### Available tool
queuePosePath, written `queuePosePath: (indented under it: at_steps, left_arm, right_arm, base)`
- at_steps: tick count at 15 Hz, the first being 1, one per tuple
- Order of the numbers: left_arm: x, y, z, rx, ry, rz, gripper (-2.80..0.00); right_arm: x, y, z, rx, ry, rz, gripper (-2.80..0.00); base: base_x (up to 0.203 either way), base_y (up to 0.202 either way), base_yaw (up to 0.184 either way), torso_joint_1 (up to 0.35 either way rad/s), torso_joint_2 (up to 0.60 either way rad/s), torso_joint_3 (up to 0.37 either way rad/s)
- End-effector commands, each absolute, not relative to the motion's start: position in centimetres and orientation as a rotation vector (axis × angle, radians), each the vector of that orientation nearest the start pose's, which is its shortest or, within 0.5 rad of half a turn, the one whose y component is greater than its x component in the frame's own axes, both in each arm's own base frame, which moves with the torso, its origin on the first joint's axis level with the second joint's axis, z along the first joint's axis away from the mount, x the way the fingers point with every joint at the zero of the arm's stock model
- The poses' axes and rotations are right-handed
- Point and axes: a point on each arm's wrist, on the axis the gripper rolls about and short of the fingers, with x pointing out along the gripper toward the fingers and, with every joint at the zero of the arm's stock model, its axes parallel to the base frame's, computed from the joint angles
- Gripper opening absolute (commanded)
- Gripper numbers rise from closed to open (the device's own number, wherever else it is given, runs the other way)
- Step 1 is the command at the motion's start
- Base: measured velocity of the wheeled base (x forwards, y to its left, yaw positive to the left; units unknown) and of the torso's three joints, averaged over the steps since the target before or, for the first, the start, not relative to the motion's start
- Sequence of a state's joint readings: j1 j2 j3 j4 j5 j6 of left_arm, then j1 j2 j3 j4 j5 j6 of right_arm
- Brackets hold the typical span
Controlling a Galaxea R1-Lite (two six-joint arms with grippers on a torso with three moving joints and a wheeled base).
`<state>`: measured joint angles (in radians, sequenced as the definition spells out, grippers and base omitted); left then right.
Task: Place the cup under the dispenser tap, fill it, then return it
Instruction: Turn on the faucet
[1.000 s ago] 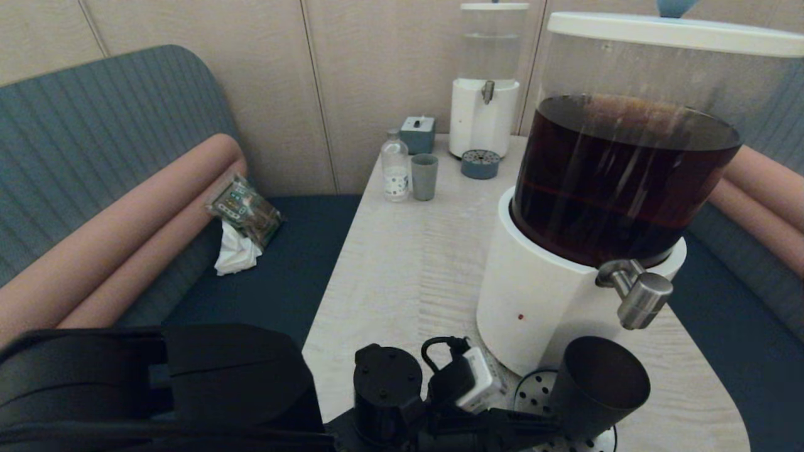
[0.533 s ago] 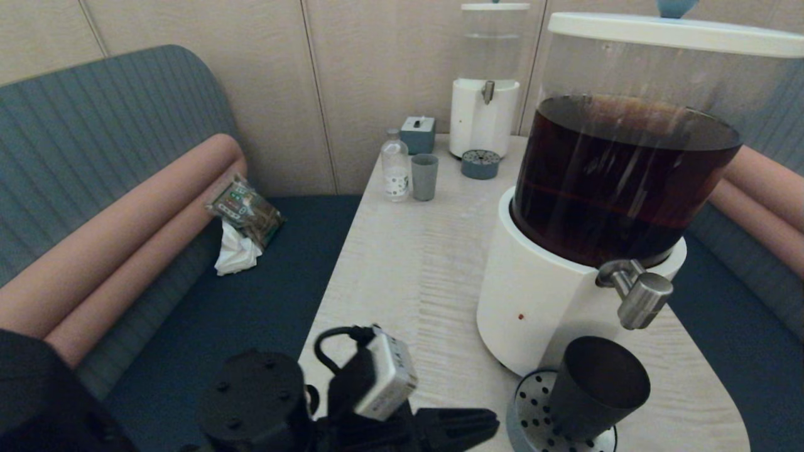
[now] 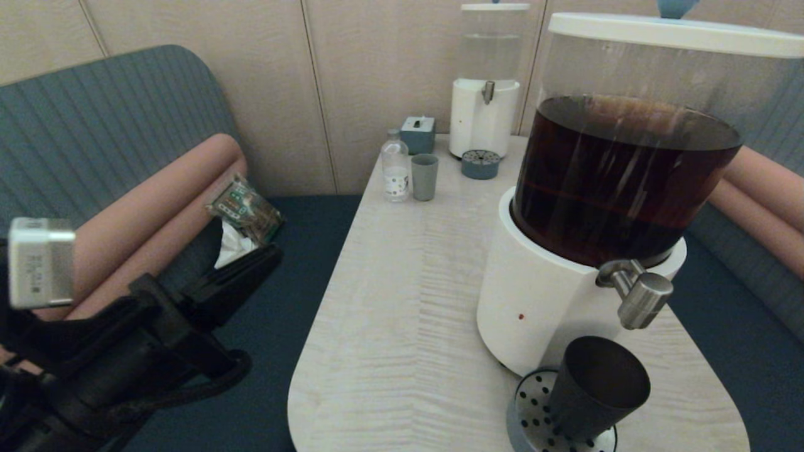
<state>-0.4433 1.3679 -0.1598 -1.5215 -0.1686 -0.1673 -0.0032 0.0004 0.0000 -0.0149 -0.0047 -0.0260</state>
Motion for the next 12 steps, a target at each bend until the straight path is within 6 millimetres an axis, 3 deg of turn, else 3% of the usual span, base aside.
queuePosePath:
  at_steps: [1,8,12]
  left_arm:
    - [13.5,-5.2,20.1,-0.201,-0.366,-0.536,-2.80]
    - [6.5,-1.2,21.3,-0.186,-0.629,-0.331,-2.80]
    - [0.6,-0.3,20.9,-0.164,-0.858,-0.285,-2.80]
  right_arm:
    - [-2.3,0.0,7.6,-0.026,-0.012,-0.008,-2.80]
    - [-2.3,0.0,7.6,-0.027,-0.012,-0.008,-2.80]
    - [-2.3,0.0,7.6,-0.026,-0.012,-0.008,-2.80]
  base:
    - [0.000,0.000,0.000,0.000,0.00,0.000]
    - [0.000,0.000,0.000,0.000,0.00,0.000]
    - [0.000,0.000,0.000,0.000,0.00,0.000]
